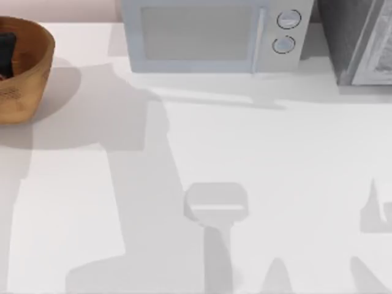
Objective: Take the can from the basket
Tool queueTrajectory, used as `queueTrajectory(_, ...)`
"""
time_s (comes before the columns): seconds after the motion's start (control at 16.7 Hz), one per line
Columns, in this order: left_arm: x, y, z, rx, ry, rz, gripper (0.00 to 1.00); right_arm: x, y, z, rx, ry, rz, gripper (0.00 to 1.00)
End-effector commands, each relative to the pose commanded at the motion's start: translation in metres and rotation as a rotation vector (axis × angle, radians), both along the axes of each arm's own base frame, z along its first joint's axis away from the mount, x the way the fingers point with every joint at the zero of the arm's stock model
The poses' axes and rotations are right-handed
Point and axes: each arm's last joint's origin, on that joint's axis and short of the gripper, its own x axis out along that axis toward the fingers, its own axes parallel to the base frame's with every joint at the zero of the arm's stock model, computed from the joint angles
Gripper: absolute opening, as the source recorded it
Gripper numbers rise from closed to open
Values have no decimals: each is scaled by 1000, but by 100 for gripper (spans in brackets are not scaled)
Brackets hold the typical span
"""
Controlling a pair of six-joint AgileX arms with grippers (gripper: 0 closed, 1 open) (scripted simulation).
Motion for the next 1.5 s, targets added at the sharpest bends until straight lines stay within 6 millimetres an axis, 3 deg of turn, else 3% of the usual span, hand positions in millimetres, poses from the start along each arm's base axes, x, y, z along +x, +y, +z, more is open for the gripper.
queueTrajectory(0.3,2,-4,-40,-1,4,0,100,0,0,0,0,0,0,100)
queueTrajectory(0.6,2,-4,-44,-1,4,0,100,0,0,0,0,0,0,100)
queueTrajectory(1.38,2,-4,-44,-1,4,0,2,0,0,0,0,0,0,100)
queueTrajectory(1.5,2,-4,-44,-1,4,0,0,0,0,0,0,0,0,100)
